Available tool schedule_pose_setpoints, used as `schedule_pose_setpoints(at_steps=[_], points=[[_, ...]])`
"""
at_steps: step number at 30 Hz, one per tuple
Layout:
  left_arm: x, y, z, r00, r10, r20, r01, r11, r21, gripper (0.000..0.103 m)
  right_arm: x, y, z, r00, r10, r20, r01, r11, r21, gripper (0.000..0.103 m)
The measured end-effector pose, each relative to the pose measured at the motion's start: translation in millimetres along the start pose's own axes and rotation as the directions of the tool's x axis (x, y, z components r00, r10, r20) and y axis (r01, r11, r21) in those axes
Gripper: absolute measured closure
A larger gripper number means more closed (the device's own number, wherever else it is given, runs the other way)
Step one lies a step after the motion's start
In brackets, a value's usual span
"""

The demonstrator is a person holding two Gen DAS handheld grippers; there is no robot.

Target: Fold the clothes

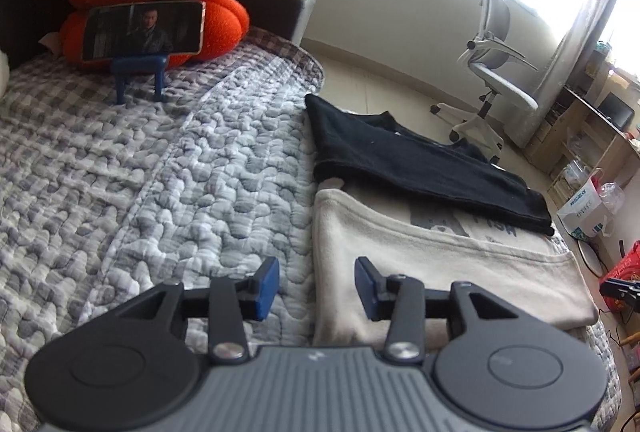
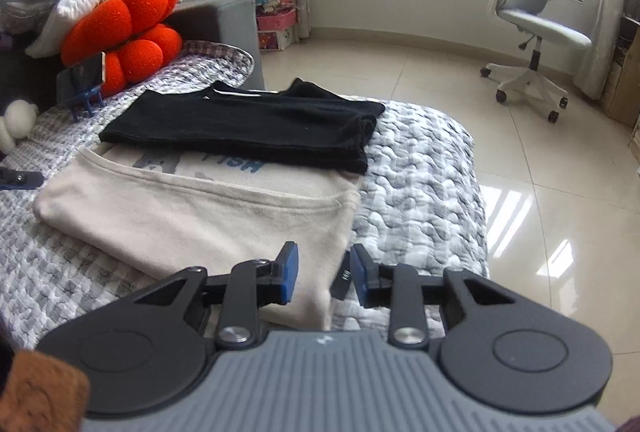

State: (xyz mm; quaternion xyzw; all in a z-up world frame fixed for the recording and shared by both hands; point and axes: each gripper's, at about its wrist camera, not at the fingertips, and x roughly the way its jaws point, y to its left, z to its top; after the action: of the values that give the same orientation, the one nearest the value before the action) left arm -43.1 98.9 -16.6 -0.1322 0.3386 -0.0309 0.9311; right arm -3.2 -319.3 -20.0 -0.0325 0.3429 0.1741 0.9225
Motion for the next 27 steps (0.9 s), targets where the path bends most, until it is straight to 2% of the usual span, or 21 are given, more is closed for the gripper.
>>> schedule_pose_setpoints(at_steps=[1,7,11,15,18,27], points=[[-0.3,-5.9,-1.3,1.000,-0.005,0.006,0.005,1.000,0.023,0.059,0.2,3.8,2.2,1.000,0.015,0.010,-0.015,1.000,-0.008,0.070],[7.5,-31.9,-6.9,0.999,-0.036,0.008,0.035,0.995,0.096,0.058,27.0,54.1,6.7,0.997,0.059,-0.050,-0.065,0.990,-0.129,0.070],[21.9,-36.9,-10.7,0.999,-0.030,-0.023,0.032,0.993,0.115,0.056,45.1,85.8,9.6,0.993,0.081,-0.089,-0.096,0.977,-0.188,0.070],[35.0,-40.6,-17.7,0.999,0.015,-0.049,-0.006,0.984,0.177,0.056,63.5,111.1,5.4,0.983,0.088,-0.158,-0.128,0.956,-0.265,0.070],[34.9,-46.2,-20.0,0.998,0.038,-0.046,-0.027,0.973,0.228,0.056,66.8,110.7,5.7,0.982,0.088,-0.168,-0.131,0.956,-0.264,0.070],[32.6,-47.6,-21.5,0.998,0.049,-0.050,-0.034,0.964,0.262,0.056,63.0,103.8,3.0,0.981,0.103,-0.165,-0.142,0.960,-0.243,0.067]])
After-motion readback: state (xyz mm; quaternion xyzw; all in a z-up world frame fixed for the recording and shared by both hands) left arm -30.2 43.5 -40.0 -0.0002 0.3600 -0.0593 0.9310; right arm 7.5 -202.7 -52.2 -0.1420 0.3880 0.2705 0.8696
